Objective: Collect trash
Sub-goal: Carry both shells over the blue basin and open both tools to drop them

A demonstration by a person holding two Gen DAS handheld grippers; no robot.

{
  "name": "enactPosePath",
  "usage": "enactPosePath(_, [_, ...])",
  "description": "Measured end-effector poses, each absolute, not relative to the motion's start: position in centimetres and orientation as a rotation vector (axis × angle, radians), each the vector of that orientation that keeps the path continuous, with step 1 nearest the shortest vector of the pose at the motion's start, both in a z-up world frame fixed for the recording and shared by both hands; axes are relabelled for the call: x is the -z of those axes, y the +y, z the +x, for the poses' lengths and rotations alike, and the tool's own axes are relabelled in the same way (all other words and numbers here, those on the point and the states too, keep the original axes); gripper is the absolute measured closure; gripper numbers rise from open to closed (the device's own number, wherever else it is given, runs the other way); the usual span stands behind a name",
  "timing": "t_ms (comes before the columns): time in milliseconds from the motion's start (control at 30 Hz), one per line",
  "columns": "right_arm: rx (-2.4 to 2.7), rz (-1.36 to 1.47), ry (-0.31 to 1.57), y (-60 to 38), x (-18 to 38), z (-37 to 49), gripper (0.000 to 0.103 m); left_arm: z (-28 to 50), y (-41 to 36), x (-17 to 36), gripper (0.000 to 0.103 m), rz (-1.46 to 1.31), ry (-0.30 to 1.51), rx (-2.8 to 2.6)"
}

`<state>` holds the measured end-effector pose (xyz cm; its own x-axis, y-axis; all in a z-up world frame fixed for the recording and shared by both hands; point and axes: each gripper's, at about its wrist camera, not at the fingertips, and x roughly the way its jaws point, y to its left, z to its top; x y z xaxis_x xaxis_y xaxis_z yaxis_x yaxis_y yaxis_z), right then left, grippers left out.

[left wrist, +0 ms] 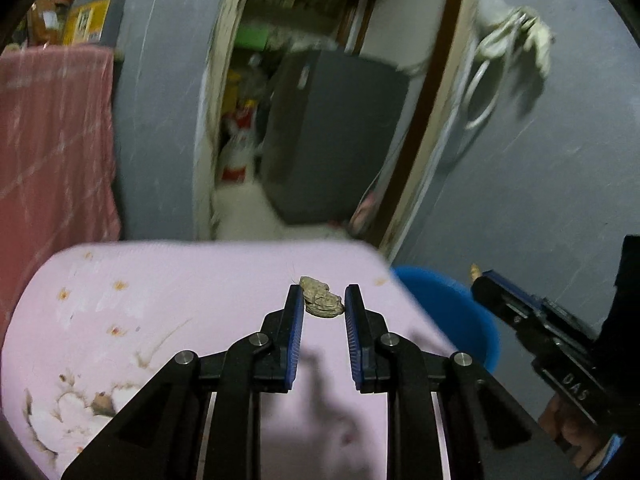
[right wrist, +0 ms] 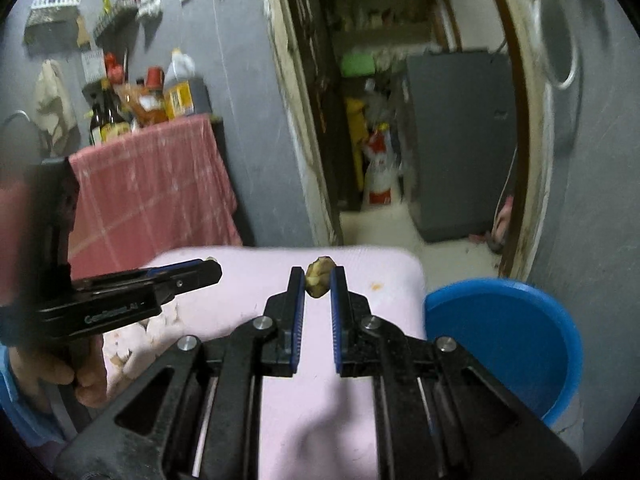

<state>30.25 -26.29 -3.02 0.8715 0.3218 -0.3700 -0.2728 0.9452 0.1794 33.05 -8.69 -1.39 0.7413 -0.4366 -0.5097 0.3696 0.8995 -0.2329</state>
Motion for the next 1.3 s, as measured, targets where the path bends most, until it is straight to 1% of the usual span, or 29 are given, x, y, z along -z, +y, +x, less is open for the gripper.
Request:
enactPosePath(200, [-0.243,0.095,0.250,-28.6,0.4,27.1,0.091,31.7,-11.3,-1.5,0.086,-0.166,0.440,0.534])
enactPosePath(333, [-0.198,0.087,0.176,-30.1,-0.8,25.8,0.091,31.2,-13.2,-2.8,0.086,-0.177,0.373,0.573])
enactPosePath(567, [-0.115,0.087,0.080,-33.1,-0.6,24.5,0.091,31.1,-15.9,-3.9,0.086,-0.183,0.297,0.625])
enactPosePath(800, [-0.029,0.131,0.052,-36.0,0.9,25.2,0.091,32.6,-18.8,-3.7,0.086,-0.144,0.296,0.640])
enactPosePath(1033, [0.007,0.190,0.130,-38.4,3.4,26.6,0.091,34.0,-21.2,-1.9,0.086,-0.092,0.356,0.651])
enactPosePath(1300, [0.023,0.221,0.180,-39.6,4.8,27.1,0.091,34.7,-23.4,0.2,0.086,-0.046,0.450,0.656])
